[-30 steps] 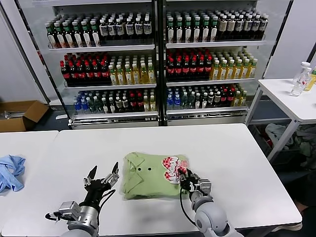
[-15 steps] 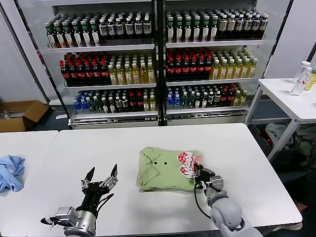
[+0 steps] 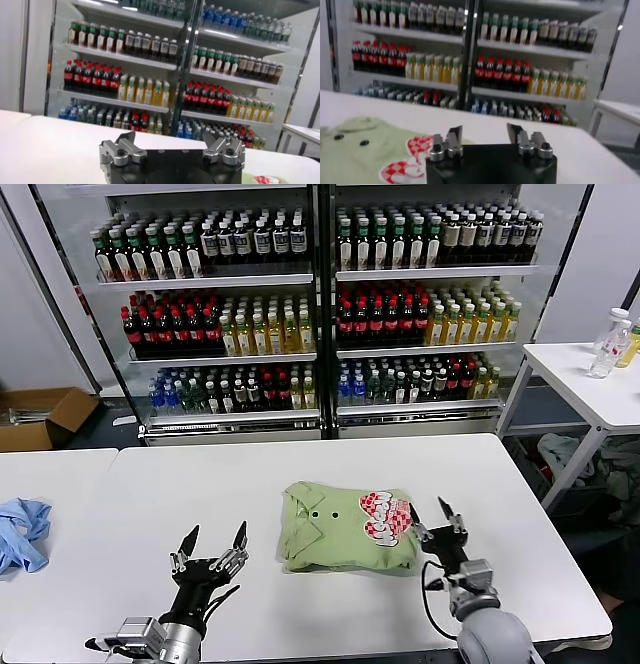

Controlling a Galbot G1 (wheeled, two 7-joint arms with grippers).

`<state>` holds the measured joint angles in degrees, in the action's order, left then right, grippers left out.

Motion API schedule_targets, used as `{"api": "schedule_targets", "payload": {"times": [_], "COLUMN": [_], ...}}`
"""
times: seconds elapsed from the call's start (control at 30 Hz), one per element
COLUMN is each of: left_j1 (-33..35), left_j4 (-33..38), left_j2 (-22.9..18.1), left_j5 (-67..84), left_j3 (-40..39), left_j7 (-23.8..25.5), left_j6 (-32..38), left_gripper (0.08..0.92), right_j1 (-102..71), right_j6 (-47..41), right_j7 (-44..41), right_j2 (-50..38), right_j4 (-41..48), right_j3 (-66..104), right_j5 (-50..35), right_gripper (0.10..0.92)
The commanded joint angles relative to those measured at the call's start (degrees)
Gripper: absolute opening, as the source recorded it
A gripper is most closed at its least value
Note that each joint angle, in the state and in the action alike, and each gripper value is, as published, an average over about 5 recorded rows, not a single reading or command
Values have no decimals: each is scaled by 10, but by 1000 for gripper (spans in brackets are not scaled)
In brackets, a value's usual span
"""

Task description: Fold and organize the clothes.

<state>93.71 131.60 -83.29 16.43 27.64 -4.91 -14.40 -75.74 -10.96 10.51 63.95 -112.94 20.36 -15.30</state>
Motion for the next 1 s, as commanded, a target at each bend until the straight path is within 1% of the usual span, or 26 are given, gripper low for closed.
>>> {"api": "schedule_targets", "payload": {"times": [0.03, 0.17, 0.27, 0.5, 0.73, 1.0], "left_j1": [22, 29, 33, 35, 41, 49], "left_j4": [19, 23, 25, 26, 32, 36], "left_j2": [-13, -13, -13, -13, -2, -9], "left_j5": [-29, -32, -33, -42, -42, -42], "left_j3": [-6, -4, -2, 3, 7, 11], "left_j7": [7, 9, 9, 13, 16, 17], "left_j6": [5, 7, 8, 8, 5, 6], "left_gripper": [823, 823, 823, 823, 823, 823], "right_j1": [-159, -184, -201, -213, -211, -212], "right_j6": [70, 70, 68, 47, 41, 48], "right_j7": [-16, -7, -4, -7, -7, 2], "right_j2": [-10, -6, 0, 10, 16, 22], "right_j4": [-124, -149, -173, -200, -210, -208], "right_j3": [107, 117, 128, 141, 133, 129], "right_j5": [-1, 4, 7, 6, 10, 10], "right_gripper": [677, 781, 816, 823, 823, 823]}}
